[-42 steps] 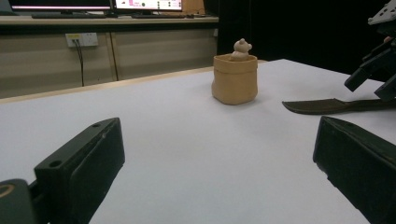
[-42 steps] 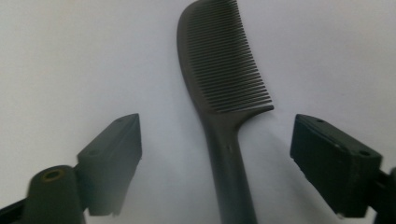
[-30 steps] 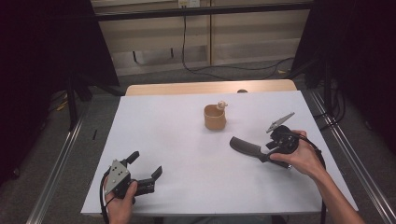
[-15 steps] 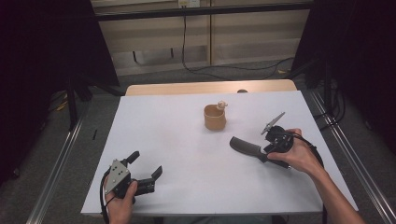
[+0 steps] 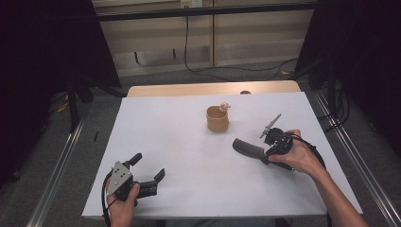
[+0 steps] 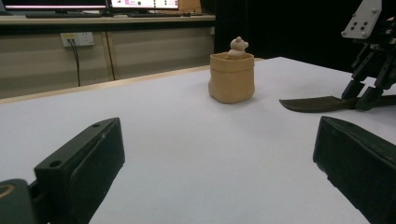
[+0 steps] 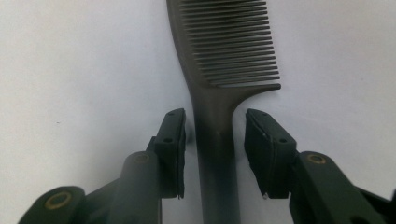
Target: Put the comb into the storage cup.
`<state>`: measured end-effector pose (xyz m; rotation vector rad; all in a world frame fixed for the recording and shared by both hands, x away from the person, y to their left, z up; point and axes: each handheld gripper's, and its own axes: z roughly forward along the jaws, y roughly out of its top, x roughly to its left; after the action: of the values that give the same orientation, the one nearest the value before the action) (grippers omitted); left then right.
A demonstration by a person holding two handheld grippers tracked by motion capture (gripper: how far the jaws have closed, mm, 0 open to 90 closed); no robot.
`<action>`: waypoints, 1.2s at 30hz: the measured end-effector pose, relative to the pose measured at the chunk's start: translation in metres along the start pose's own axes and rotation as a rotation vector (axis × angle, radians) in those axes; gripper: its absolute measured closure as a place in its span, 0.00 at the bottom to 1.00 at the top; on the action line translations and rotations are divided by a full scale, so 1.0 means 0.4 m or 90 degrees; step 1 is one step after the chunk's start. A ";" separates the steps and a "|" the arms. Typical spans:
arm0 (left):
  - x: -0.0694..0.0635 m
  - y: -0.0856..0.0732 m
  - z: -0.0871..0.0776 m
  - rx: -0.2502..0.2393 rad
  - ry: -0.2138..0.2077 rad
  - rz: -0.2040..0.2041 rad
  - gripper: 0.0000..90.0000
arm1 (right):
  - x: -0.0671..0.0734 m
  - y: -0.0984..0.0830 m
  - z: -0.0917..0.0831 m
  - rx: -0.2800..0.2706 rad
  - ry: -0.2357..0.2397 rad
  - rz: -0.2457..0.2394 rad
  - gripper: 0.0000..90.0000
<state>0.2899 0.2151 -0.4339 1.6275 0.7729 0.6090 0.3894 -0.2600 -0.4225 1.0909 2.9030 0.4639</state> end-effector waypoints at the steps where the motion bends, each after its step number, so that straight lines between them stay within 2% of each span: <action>1: 0.001 0.000 -0.001 0.000 0.001 0.002 0.02 | -0.001 -0.001 -0.001 0.001 -0.002 0.000 0.67; 6: 0.002 -0.001 0.001 -0.002 0.002 -0.008 0.02 | 0.000 0.007 0.001 0.018 -0.009 -0.011 0.70; 14: 0.006 -0.001 -0.001 0.002 0.009 -0.001 0.02 | 0.008 0.016 0.006 0.037 -0.024 -0.018 0.71; 18: 0.004 -0.002 0.000 0.005 0.006 -0.001 0.02 | 0.007 0.019 0.006 0.042 -0.021 -0.021 0.72; 20: 0.004 -0.002 0.003 0.005 0.006 -0.001 0.02 | 0.008 0.027 0.009 0.054 -0.023 -0.036 0.73; 22: 0.004 -0.002 0.003 0.006 0.004 0.002 0.02 | 0.006 0.031 0.008 0.064 -0.022 -0.038 0.74; 29: 0.003 -0.002 0.002 0.005 0.003 0.002 0.02 | 0.006 0.031 0.008 0.062 -0.026 -0.039 0.80; 36: 0.005 -0.003 0.004 0.004 0.005 -0.004 0.02 | 0.006 0.027 0.006 0.055 -0.027 -0.042 0.81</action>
<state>0.2922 0.2157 -0.4352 1.6288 0.7856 0.6096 0.3950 -0.2502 -0.4214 0.9970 2.9357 0.3118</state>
